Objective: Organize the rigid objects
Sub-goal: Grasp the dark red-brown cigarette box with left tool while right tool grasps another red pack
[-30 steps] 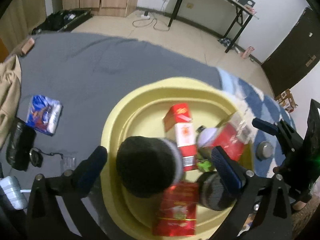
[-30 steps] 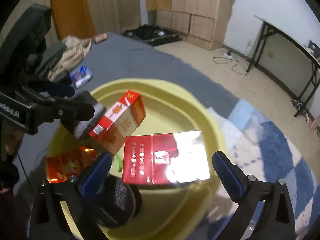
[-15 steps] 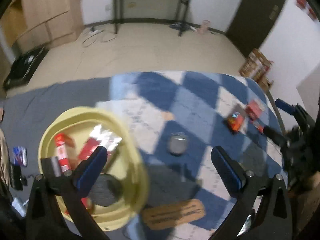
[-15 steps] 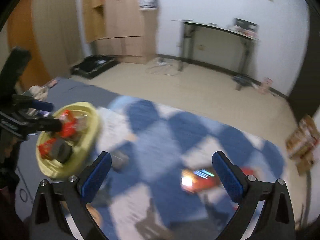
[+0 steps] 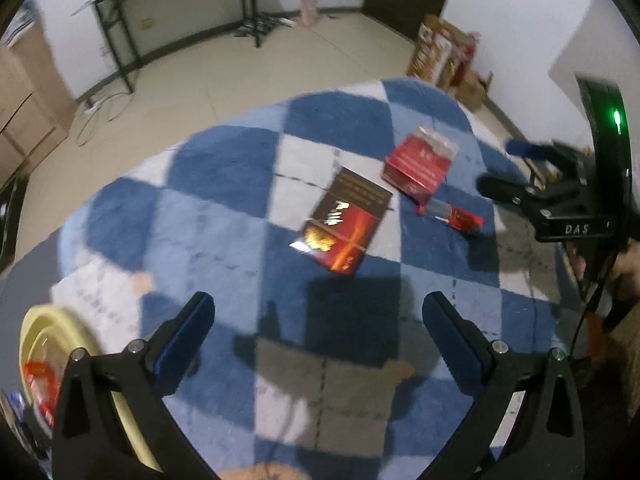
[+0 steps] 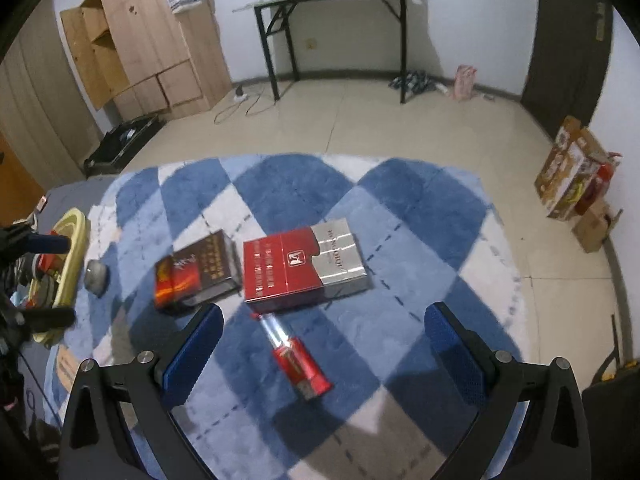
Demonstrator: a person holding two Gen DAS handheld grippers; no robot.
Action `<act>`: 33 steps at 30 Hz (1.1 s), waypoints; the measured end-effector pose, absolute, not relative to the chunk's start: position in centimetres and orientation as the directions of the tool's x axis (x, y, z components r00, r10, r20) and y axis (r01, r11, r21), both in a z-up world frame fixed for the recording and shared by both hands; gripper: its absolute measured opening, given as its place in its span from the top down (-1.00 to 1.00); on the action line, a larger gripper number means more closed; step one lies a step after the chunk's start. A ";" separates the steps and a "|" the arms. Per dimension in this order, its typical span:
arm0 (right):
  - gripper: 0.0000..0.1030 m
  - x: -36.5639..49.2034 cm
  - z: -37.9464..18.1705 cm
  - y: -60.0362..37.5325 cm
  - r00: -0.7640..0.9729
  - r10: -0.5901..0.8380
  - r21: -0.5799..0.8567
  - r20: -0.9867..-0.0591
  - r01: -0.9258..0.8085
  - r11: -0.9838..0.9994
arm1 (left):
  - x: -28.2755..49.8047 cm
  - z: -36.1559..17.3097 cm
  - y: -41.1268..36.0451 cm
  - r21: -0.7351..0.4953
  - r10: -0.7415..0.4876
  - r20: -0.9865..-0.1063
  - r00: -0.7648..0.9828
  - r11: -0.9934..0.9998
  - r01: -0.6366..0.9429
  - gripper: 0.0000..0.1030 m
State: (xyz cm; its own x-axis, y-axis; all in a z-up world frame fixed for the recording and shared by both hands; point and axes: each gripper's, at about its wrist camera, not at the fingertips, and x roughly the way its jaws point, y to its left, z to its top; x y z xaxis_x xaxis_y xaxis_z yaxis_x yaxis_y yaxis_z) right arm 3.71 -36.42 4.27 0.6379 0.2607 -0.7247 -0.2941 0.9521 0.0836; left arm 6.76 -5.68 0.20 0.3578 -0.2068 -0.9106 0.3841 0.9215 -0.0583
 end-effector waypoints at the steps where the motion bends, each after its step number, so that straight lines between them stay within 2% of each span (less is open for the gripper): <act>1: -0.99 4.5 3.9 -36.5 0.632 0.265 0.083 -0.728 -0.303 0.949 | 7.3 -0.7 -6.4 -0.038 -0.193 -0.916 0.353 0.915 0.402 -1.00; 4: -0.99 6.4 2.5 -35.4 0.638 0.272 0.060 -0.720 -0.334 0.941 | 8.8 -3.2 -8.1 0.021 -0.147 -0.927 0.345 0.898 0.440 -1.00; 9: -0.99 9.6 -0.5 -34.0 0.626 0.232 0.000 -0.744 -0.348 0.937 | 11.3 -6.4 -9.4 0.015 -0.151 -0.937 0.315 0.882 0.470 -1.00; 15: -0.99 11.7 -2.0 -33.4 0.613 0.244 0.013 -0.751 -0.356 0.935 | 12.7 -7.6 -10.4 -0.001 -0.180 -0.923 0.339 0.884 0.468 -0.97; 16: -0.99 12.1 -2.2 -33.4 0.610 0.259 0.032 -0.749 -0.357 0.933 | 12.6 -7.5 -10.4 -0.003 -0.186 -0.919 0.348 0.885 0.465 -0.92; 17: -0.98 12.0 -2.2 -33.6 0.609 0.263 0.040 -0.748 -0.354 0.934 | 12.4 -7.3 -10.5 -0.010 -0.196 -0.914 0.356 0.887 0.461 -0.67; 18: -0.95 12.1 -2.4 -33.6 0.612 0.261 0.043 -0.747 -0.347 0.937 | 12.3 -7.1 -10.5 -0.015 -0.202 -0.910 0.362 0.889 0.458 -0.34; 19: -0.75 12.1 -2.5 -33.5 0.624 0.254 0.033 -0.739 -0.342 0.939 | 12.2 -6.9 -10.5 -0.010 -0.197 -0.907 0.371 0.893 0.450 -0.27; 20: -0.74 11.9 -2.5 -33.4 0.639 0.240 0.014 -0.731 -0.337 0.941 | 12.0 -6.7 -10.6 -0.011 -0.196 -0.907 0.373 0.896 0.444 -0.18; 25: -0.73 10.3 -1.8 -33.4 0.694 0.224 -0.018 -0.685 -0.323 0.946 | 10.6 -4.4 -9.5 -0.022 -0.214 -0.891 0.400 0.901 0.433 -0.15; 28: -0.73 8.8 -0.2 -33.7 0.724 0.241 0.000 -0.647 -0.316 0.949 | 8.9 -0.9 -6.4 -0.039 -0.232 -0.862 0.450 0.917 0.396 -0.15; 33: -0.74 4.6 4.0 -29.5 0.745 0.340 0.029 -0.574 -0.397 0.917 | 5.3 5.2 4.0 -0.016 -0.159 -0.828 0.537 0.965 0.261 -0.15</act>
State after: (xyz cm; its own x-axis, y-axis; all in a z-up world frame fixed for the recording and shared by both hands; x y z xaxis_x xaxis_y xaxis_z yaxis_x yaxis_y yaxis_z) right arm 4.61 -29.46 4.01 0.7446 0.3400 -0.5745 -0.3968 0.9174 0.0287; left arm 5.27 3.98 5.17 0.5371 -0.1591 -0.8284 0.2609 0.9652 -0.0163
